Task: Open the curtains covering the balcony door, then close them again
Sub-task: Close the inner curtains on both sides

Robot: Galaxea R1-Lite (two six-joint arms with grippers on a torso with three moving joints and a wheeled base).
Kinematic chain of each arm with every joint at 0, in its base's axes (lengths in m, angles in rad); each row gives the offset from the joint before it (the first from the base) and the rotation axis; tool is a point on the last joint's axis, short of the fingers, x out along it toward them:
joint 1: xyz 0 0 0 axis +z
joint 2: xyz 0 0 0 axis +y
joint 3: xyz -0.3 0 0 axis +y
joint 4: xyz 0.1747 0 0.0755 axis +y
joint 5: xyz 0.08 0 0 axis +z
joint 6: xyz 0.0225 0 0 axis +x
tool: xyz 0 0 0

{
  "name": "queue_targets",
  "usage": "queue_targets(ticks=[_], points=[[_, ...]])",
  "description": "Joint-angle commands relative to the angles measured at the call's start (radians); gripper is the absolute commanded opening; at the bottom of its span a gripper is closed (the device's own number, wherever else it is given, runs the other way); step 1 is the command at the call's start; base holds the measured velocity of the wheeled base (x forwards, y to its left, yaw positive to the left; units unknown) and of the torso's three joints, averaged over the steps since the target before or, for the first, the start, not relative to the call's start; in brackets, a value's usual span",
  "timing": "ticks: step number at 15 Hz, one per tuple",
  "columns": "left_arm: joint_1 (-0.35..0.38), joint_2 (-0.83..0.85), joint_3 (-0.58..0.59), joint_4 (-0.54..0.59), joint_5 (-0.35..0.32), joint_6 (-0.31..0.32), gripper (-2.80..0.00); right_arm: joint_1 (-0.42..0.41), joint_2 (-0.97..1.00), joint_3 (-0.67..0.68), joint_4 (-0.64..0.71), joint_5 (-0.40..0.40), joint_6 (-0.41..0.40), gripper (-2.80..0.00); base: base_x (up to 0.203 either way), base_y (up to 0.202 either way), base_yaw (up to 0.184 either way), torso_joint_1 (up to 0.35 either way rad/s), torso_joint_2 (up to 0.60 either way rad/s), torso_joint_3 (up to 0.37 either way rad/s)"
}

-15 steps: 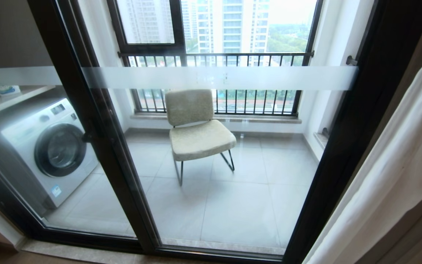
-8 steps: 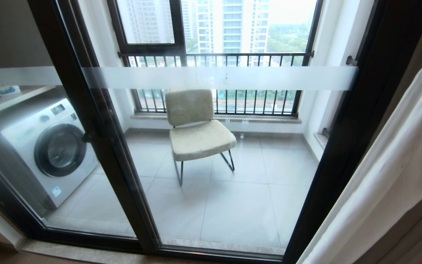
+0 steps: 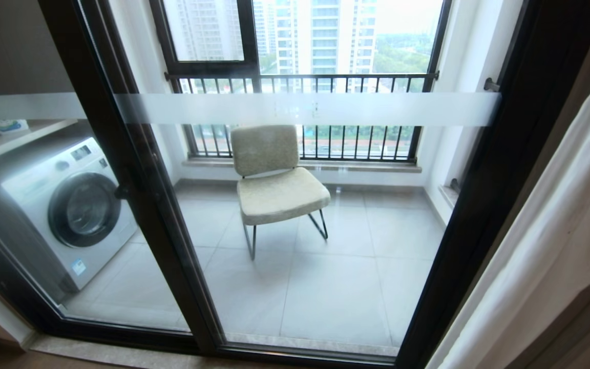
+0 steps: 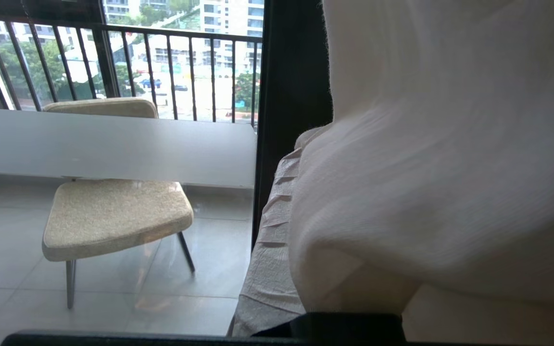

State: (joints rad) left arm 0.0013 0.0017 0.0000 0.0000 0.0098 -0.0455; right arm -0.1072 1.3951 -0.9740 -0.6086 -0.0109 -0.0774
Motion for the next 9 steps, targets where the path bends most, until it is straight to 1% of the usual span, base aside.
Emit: queue_targets(ticks=[1, 7, 9], points=[[0.0, 0.0, 0.0, 0.0, 0.001, 0.0, -2.8, 0.0, 0.004, 0.007, -0.023, -0.003, 0.001, -2.8, 0.0, 0.0, 0.0, 0.0, 0.0, 0.0], [0.0, 0.0, 0.0, 0.0, 0.001, 0.0, -2.8, 0.0, 0.005, 0.02, -0.034, -0.003, 0.002, -2.8, 0.0, 0.0, 0.0, 0.0, 0.0, 0.0], [0.0, 0.0, 0.0, 0.0, -0.001, 0.0, -2.8, 0.0, 0.007, 0.021, -0.034, -0.003, 0.002, -2.8, 0.006, 0.104, -0.016, -0.001, 0.0, 0.002]])
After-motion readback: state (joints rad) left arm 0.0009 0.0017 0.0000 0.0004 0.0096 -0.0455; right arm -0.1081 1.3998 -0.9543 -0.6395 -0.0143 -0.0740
